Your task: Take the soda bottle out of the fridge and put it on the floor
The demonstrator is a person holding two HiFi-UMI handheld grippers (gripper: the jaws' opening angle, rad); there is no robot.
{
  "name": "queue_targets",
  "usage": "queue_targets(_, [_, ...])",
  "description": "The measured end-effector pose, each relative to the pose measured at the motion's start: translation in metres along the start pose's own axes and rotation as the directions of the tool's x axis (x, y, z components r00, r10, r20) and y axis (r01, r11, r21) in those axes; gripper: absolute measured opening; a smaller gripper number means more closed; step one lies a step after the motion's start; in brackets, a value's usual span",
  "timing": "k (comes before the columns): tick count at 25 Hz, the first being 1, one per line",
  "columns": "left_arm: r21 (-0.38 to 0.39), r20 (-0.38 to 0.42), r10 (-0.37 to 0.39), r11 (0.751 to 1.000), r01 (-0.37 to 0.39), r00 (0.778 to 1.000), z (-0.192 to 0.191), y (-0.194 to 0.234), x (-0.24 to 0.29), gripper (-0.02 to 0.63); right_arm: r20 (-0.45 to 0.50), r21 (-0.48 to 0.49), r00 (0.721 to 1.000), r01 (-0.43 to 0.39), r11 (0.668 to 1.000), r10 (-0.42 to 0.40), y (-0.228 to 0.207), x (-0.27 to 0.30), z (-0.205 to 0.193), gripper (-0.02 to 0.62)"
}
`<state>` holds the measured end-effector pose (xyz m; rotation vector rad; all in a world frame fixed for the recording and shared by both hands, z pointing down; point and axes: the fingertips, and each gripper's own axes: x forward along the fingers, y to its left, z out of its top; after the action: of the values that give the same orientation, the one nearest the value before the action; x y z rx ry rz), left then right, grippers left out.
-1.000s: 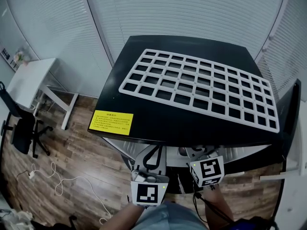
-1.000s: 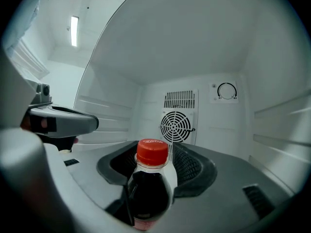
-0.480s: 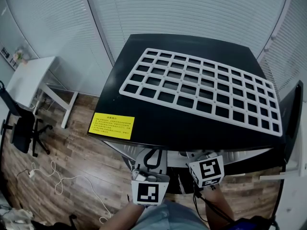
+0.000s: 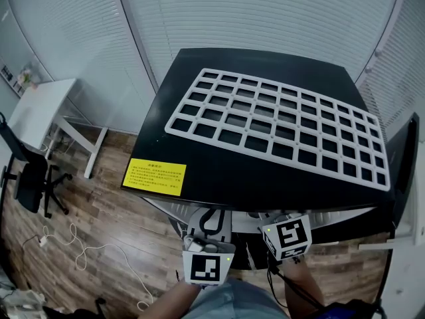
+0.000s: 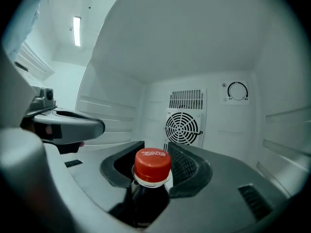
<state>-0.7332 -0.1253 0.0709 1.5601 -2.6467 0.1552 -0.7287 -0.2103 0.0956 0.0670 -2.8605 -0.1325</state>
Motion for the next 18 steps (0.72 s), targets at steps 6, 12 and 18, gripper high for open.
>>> queue_targets(6, [-0.008, 0.007, -0.002, 1.0, 0.002, 1.0, 0.012, -0.004, -0.011, 0.018, -0.018, -0.026, 0.999, 0.027, 0.999, -0.027, 0.004, -0.013, 0.01, 0.151])
queue_targets(12, [-0.002, 0.017, -0.002, 1.0, 0.002, 1.0, 0.01, -0.006, -0.016, 0.017, 0.007, -0.053, 0.999, 0.046, 0.998, -0.045, 0.007, -0.015, 0.011, 0.126])
queue_targets(18, [-0.001, 0.028, 0.005, 1.0, -0.005, 1.0, 0.008, -0.006, -0.02, 0.017, -0.006, -0.044, 0.999, 0.046, 0.998, -0.047, 0.011, -0.018, 0.01, 0.11])
